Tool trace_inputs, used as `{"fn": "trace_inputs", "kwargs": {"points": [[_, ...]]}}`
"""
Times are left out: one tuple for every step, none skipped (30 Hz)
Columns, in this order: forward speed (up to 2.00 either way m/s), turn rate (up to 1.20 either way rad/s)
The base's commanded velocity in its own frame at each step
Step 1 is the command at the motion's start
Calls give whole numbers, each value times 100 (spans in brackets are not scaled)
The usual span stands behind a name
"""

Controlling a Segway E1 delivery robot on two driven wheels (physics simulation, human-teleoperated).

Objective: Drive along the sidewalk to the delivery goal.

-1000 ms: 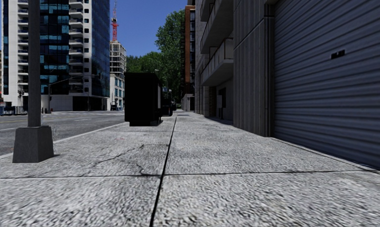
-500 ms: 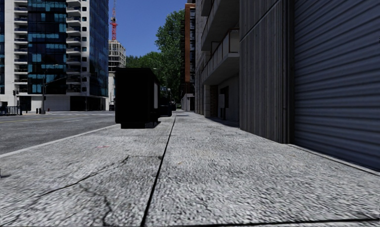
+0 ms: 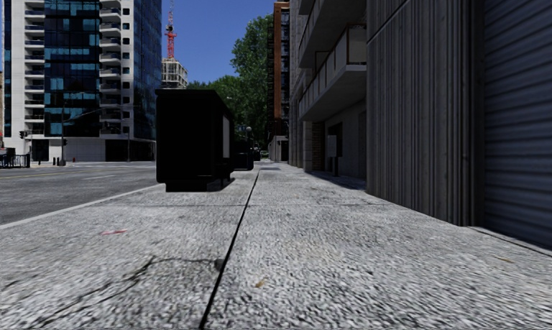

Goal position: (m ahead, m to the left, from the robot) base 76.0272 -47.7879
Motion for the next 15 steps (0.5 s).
{"fn": "trace_inputs", "kwargs": {"points": [[200,0],[200,0],[200,0],[200,0],[200,0],[200,0],[200,0],[200,0],[200,0],[200,0],[200,0],[200,0],[200,0],[200,0],[200,0]]}}
